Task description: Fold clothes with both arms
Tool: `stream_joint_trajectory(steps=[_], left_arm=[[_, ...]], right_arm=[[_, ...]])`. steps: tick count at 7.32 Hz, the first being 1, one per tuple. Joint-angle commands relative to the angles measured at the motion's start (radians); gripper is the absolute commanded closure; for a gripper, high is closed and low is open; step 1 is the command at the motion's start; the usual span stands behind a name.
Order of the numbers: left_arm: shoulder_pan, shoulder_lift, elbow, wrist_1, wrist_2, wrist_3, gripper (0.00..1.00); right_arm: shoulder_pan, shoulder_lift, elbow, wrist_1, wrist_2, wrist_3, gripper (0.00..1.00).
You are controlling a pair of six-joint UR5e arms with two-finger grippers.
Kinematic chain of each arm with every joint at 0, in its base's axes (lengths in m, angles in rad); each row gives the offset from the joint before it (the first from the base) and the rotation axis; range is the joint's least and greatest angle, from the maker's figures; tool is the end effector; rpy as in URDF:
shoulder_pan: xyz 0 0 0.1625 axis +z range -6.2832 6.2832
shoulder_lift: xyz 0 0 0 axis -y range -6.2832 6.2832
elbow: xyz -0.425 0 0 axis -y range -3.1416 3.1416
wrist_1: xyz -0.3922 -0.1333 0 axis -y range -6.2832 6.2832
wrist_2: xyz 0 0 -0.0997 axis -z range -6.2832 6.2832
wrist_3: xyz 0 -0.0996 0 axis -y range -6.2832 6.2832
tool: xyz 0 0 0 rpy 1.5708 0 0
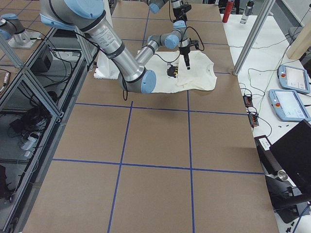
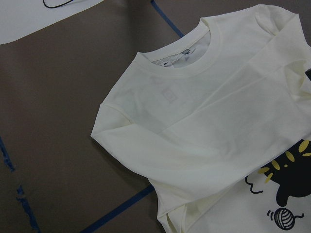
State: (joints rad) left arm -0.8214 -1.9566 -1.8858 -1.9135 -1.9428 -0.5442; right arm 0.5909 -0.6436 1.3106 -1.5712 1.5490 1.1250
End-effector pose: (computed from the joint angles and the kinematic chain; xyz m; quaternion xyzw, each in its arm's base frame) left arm 0.3309 -0.4981 0.2639 0.2943 0.4231 0.1789 0.8381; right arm -0.5790 -0.5515 0.1915 0.1710 -0.2791 0.0721 0.9422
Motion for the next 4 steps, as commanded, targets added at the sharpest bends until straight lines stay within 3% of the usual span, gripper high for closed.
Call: stream_joint_trajectory(steps=[1,4], left_arm=[[0.001,0.008,0.001,-0.002,-0.007,-0.003,0.0],[-0.001,0.01,0.002,-0.002,-0.007,-0.005,0.0]], right_arm=[[-0.022,0.009,-0.089,0.03,-0.081,0.012,0.37],[-0.042,0.006,-0.112,0.025,-0.147,-0.046,0.37]])
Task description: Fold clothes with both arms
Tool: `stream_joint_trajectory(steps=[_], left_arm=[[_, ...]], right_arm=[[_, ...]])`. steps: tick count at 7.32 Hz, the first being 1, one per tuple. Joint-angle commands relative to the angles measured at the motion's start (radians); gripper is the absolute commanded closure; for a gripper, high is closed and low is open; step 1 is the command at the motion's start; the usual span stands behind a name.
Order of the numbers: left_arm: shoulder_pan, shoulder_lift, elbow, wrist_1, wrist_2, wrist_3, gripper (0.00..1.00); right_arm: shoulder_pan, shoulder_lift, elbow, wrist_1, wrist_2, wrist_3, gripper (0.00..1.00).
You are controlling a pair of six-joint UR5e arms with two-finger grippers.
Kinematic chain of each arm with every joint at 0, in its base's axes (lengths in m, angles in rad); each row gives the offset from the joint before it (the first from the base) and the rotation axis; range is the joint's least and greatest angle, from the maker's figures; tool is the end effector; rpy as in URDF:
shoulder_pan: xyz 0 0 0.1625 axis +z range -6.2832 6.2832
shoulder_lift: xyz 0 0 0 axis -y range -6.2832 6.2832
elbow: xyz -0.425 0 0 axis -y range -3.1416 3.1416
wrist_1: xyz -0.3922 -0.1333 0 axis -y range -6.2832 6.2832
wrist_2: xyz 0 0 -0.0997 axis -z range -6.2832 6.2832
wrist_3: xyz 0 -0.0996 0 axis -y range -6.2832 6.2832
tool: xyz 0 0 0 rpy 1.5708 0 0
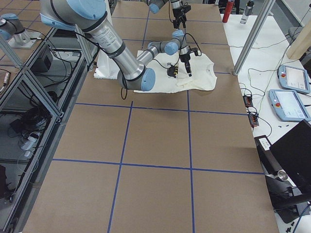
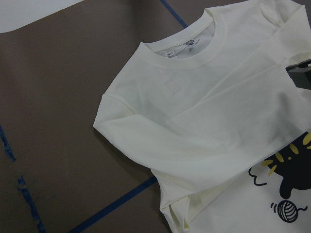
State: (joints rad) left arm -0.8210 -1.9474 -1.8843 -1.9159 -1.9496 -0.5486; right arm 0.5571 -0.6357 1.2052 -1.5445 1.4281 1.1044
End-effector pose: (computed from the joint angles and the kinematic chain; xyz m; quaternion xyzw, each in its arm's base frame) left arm 0.3309 -0.4969 0.2695 0.2882 0.4241 0.1784 0.8398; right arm -0.6097 -0.5535 0.2290 0.2028 -0.2219 0.0641 0.9516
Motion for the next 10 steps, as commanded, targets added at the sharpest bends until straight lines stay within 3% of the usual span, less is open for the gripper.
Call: stream_joint_trajectory(steps=[1,3,4,5,10], left_arm=[[-0.001,0.005,0.001,0.0,0.0,-0.004,0.0],[0.0,0.005,-0.001,0.0,0.0,-0.005,0.0],[0.0,0.005,-0.003,-0.002,-0.003,-0.008,0.0],[0.0,0.004,-0.004,-0.002,-0.003,-0.023,0.0],[0.005,0.005,-0.024,-0.003,-0.003,-0.057,0.0]], right_arm=[[-0.011,-0.006,-0.006,-0.006,-0.031,-0.067,0.42],[-0.008,-0.007,0.004,-0.017,-0.032,-0.148,0.79],[-0.002,-0.01,0.01,-0.02,-0.032,-0.206,0.92],[0.01,-0.036,0.037,-0.022,-0.032,-0.231,1.0],[0.058,-0.186,0.227,-0.005,-0.02,-0.4,1.0]])
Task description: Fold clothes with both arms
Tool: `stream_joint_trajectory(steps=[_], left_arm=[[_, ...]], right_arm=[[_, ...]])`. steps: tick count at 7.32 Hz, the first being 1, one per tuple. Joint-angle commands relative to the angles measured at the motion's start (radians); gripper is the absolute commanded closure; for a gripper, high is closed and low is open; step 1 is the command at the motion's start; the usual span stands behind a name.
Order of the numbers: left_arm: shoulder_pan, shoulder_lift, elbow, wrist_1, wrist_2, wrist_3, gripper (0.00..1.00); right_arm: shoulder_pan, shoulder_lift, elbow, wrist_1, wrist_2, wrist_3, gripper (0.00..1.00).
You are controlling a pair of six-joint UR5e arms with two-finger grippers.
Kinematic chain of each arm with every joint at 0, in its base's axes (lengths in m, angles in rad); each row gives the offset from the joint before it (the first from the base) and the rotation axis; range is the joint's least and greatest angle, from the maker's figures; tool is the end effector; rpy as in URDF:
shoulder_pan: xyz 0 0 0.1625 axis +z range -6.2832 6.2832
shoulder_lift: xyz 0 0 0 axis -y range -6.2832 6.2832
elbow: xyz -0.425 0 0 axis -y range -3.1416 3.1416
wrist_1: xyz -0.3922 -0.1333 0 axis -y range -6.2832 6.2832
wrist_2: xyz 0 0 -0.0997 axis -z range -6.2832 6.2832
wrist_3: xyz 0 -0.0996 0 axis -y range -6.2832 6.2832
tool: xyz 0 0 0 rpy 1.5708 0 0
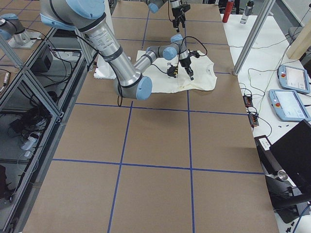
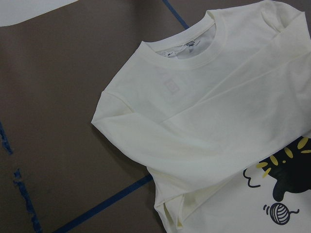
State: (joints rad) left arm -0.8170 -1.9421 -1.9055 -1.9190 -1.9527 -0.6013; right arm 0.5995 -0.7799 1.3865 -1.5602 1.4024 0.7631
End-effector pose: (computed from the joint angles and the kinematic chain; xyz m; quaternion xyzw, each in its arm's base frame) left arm 0.3284 -0.4903 0.2630 0.2820 0.4374 0.1598 0.8388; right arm -0.5449 -0.5541 0.2602 0.2569 -0.1789 -0.0732 0.9469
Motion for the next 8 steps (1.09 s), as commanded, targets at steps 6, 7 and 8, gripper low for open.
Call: stream_joint_trajectory(steps=[6,7,8], left_arm=[[-0.001,0.0,-0.018,0.002,0.003,-0.034,0.0],[0.001,0.0,-0.018,0.002,0.003,-0.035,0.0],[0.001,-0.001,-0.02,0.002,0.003,-0.041,0.0]], right_arm=[[0.046,-0.058,-0.002,0.188,0.029,-0.11,0.02],[0.077,-0.061,-0.02,0.243,0.112,-0.108,0.01],[0.115,-0.058,-0.009,0.246,0.233,-0.1,0.0]])
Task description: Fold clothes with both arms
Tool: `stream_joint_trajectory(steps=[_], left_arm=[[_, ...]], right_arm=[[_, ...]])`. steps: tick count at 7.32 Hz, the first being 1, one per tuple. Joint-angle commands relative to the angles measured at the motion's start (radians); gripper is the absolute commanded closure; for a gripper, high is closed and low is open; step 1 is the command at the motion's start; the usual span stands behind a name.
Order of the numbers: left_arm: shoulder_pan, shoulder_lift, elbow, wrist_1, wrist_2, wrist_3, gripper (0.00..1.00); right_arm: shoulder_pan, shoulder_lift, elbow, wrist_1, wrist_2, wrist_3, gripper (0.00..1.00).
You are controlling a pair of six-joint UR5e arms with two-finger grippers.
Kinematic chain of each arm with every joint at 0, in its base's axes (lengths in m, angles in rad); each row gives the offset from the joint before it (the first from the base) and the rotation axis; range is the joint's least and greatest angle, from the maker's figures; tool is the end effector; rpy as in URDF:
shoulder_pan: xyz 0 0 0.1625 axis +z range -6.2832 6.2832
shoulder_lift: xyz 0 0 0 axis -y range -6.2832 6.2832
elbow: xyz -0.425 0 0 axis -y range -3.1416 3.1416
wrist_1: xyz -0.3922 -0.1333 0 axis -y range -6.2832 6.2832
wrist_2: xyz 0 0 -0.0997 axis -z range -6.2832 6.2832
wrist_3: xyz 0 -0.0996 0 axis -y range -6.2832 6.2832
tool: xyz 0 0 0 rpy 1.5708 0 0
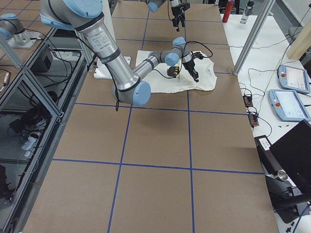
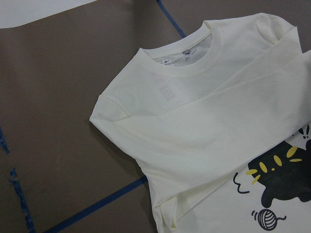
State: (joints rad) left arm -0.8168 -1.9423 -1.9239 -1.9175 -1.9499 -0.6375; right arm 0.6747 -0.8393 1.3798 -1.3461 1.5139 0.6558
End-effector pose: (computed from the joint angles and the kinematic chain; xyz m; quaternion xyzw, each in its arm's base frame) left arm 0.3246 -0.4866 0.2553 0.2809 0.4457 0.1452 0.8375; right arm -0.5074 -0.5839 0.2796 0.2848 -0.2425 -0.1006 0.9219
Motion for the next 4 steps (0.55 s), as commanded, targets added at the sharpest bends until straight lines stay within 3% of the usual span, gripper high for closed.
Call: stream_joint_trajectory(steps=[1,2,4], left_arm=[[0.007,-0.003,-0.003,0.0,0.005,-0.043,0.0],[0.01,-0.001,-0.018,0.002,0.008,-0.107,0.0],[0.097,0.052,-0.091,-0.005,0.055,-0.364,0.0]], right_arm=[[0.052,-0.009,0.036,0.033,0.193,0.075,0.0],[0.048,-0.056,0.126,0.031,0.204,0.238,0.0],[-0.004,-0.261,0.406,0.028,0.258,0.431,0.0]])
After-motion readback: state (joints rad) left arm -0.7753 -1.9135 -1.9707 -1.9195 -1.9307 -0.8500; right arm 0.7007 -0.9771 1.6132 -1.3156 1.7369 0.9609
